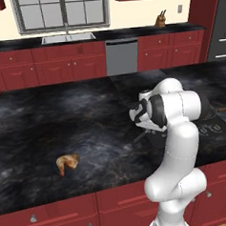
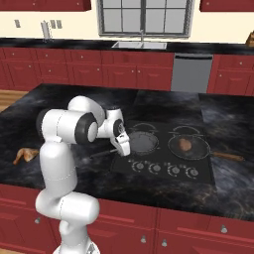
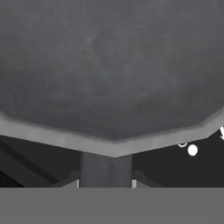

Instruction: Place both pans onto different burners. Then place the potato and the chicken drumstick on different pans.

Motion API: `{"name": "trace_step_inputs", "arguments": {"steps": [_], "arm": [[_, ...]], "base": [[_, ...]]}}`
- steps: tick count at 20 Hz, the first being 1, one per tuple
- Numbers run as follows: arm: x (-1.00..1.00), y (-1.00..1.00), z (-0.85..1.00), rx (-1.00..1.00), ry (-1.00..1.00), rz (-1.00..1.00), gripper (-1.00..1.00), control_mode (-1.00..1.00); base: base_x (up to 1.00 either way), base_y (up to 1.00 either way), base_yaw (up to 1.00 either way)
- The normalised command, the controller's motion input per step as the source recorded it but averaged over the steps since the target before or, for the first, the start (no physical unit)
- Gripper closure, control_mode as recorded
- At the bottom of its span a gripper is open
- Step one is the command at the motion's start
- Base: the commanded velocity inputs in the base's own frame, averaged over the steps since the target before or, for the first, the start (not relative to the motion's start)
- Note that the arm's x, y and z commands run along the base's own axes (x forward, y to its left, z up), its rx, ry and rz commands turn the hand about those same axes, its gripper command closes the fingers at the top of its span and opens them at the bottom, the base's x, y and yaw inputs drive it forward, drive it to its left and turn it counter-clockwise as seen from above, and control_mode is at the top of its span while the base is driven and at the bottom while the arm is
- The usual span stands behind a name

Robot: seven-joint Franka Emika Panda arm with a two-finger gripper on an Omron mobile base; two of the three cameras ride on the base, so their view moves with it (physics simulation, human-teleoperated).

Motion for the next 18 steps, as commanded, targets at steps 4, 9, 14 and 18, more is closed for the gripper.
{"name": "trace_step_inputs", "arguments": {"steps": [4, 9, 14, 18], "arm": [[-0.01, 0.0, -0.4, 0.0, 0.0, 0.0, 1.0, -1.0], [-0.24, 0.0, -0.05, 0.0, -0.02, 0.03, -1.0, -1.0], [-0.34, 0.0, 0.48, 0.0, -0.08, 0.12, -1.0, -1.0], [-0.31, 0.0, 0.67, 0.0, -0.08, 0.15, -1.0, -1.0]], "base": [[0.0, 0.0, 0.0], [0.0, 0.0, 0.0], [0.0, 0.0, 0.0], [0.0, 0.0, 0.0]]}}
